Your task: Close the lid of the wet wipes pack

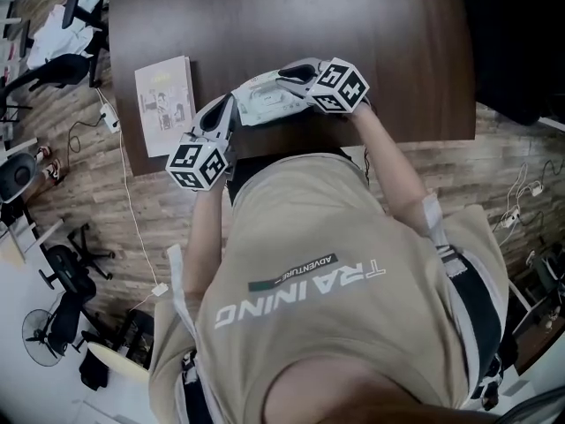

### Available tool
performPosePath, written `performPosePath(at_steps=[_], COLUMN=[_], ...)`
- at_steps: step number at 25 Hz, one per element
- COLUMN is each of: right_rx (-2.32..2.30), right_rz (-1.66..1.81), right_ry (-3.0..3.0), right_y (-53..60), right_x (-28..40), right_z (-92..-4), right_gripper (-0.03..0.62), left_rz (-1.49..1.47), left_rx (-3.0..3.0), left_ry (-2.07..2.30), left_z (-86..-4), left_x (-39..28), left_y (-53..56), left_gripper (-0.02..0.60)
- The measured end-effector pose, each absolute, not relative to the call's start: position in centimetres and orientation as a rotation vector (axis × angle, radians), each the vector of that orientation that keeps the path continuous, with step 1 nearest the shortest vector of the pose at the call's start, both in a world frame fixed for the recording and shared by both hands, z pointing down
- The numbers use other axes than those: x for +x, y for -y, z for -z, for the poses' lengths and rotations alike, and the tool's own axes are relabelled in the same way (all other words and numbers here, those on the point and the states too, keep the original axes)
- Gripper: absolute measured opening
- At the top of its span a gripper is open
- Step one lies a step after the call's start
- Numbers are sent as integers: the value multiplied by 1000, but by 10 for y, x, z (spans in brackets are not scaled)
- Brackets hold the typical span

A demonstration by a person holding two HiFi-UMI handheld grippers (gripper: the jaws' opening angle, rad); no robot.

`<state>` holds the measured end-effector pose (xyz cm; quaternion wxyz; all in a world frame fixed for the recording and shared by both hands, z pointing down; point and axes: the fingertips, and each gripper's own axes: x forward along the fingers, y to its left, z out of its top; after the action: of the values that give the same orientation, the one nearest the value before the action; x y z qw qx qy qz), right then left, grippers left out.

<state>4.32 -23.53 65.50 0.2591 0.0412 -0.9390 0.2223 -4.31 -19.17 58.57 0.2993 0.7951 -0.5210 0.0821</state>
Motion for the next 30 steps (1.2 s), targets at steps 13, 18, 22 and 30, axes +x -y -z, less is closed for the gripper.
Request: performPosePath(at_steps=[13,18,22,30], right_rx=[109,104,93,83], right_rz=[-586,-596,-606,-500], right_ry=[2502,2476,2463,2405], right_y=[208,200,197,191], right_x=[58,62,62,62], right_z=[-660,-672,-679,-695], right_gripper=[64,67,71,71], left_rz=[-233,-246,-254,-247], left_rx=[2097,2100,2092,2073], left_ry=[1382,1376,1377,1362], left_z=[-594,-597,-600,-606], left_x=[-50,-45,-45,-42], left_y=[178,175,171,173], left_gripper=[5,5,5,5])
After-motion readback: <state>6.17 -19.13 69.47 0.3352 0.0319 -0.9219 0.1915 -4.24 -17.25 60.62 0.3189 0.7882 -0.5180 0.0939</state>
